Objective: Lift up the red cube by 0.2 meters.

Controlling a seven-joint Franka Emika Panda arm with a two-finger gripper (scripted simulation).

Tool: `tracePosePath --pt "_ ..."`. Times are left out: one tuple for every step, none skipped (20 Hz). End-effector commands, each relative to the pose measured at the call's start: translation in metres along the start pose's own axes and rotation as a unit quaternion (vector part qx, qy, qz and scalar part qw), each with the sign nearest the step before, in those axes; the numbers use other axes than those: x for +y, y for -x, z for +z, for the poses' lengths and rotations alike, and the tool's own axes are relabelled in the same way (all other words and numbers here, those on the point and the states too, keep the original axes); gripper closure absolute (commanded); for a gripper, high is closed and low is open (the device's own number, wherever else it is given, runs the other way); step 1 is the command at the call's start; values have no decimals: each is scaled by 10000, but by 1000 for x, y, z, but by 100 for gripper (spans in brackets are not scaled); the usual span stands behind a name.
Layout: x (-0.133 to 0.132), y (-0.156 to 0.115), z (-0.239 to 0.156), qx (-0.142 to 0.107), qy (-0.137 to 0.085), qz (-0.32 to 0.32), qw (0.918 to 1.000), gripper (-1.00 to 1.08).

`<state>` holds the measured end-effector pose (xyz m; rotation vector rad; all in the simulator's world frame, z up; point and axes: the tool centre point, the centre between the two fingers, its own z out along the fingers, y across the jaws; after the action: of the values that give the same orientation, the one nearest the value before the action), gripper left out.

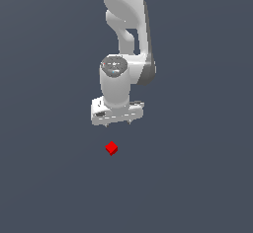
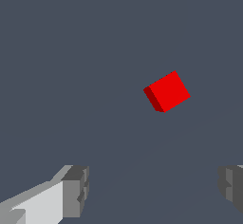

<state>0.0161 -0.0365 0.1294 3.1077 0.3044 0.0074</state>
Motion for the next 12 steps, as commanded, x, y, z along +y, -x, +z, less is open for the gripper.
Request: tracePosePath --pt "6 -5 12 2 -13 -286 9996 -92" --pt "9 -7 17 3 -18 -404 9992 -92" --pt "11 -9 22 4 -23 -524 9986 -92" --pt "14 -11 27 5 -28 -644 9979 -92" --pt "16 -14 32 6 -33 -766 9971 -92" --pt "19 -16 37 7 -38 -889 9960 -92" --pt "21 -19 42 8 -43 -1013 9948 -92" --pt "23 -21 47 9 -48 -1139 9935 -92" --pt "25 -24 53 10 -53 -1265 9919 -92" --pt "27 -27 58 11 -58 -1393 9902 -92" --pt "29 -30 63 12 -63 -1517 9884 -92" --pt "31 -33 68 13 -67 -1636 9865 -92"
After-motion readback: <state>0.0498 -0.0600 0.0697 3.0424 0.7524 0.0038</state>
